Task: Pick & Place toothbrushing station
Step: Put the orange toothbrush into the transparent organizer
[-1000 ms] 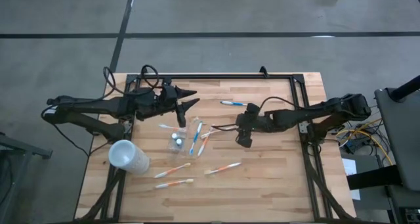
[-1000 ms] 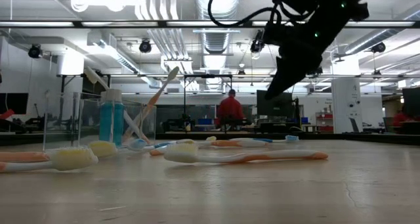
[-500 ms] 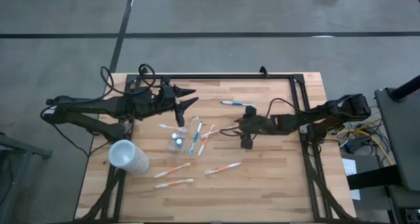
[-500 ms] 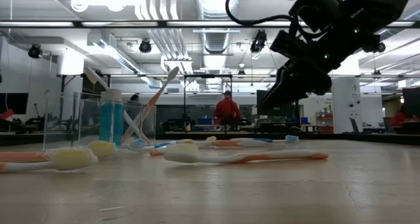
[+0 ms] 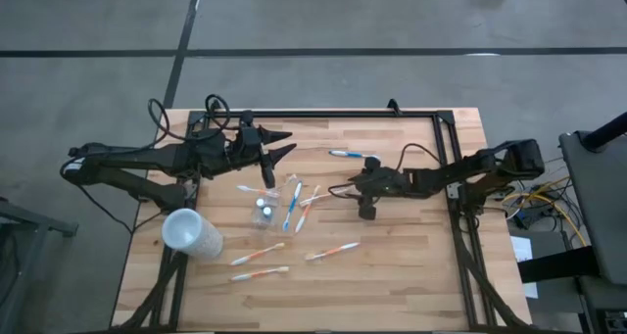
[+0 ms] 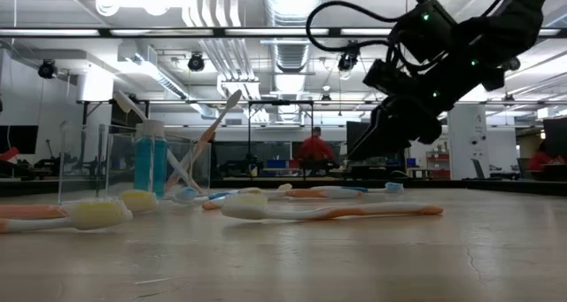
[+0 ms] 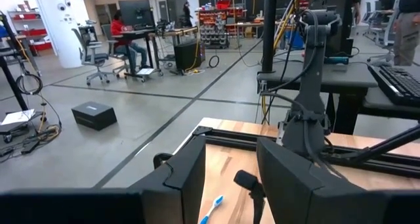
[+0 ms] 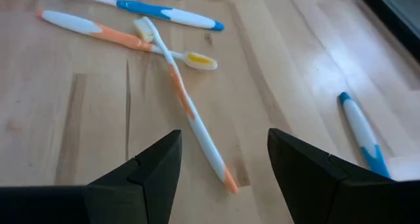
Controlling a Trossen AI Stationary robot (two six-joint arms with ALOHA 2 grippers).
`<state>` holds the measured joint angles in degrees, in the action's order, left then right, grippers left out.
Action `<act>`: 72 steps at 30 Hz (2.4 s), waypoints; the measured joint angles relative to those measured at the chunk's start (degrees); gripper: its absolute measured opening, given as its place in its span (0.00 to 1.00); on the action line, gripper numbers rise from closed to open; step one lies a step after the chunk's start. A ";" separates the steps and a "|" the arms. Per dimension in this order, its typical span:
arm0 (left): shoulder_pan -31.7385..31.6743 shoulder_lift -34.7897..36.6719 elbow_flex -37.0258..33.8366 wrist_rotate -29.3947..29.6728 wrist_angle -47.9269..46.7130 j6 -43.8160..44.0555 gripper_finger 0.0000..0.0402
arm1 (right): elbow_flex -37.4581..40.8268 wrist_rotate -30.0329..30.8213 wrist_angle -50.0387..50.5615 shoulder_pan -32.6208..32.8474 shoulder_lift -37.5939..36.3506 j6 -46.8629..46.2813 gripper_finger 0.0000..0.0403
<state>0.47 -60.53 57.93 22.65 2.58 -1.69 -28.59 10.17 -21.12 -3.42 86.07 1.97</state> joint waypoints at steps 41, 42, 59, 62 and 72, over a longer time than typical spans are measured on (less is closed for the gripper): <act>-0.02 0.87 0.00 1.49 -0.31 -1.77 0.35 | -5.68 0.66 2.73 -2.29 13.79 -3.30 0.05; -0.01 0.87 0.01 1.49 -0.29 -1.77 0.35 | -5.69 0.66 2.63 -2.31 13.67 -3.32 0.05; -0.02 0.90 0.00 1.49 -0.01 -1.69 0.35 | -5.91 1.55 6.35 -2.32 -3.35 -4.99 0.05; -0.02 0.90 0.00 1.49 0.03 -2.03 0.35 | -5.89 1.98 6.70 -2.32 -8.23 -4.97 0.04; -0.02 0.90 0.00 1.47 -1.72 -1.44 0.35 | -5.95 1.61 5.84 -2.25 -22.90 -5.00 0.04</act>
<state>0.45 -59.64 57.93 24.12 0.85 -3.14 -34.54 11.78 -15.28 -5.67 63.17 -3.03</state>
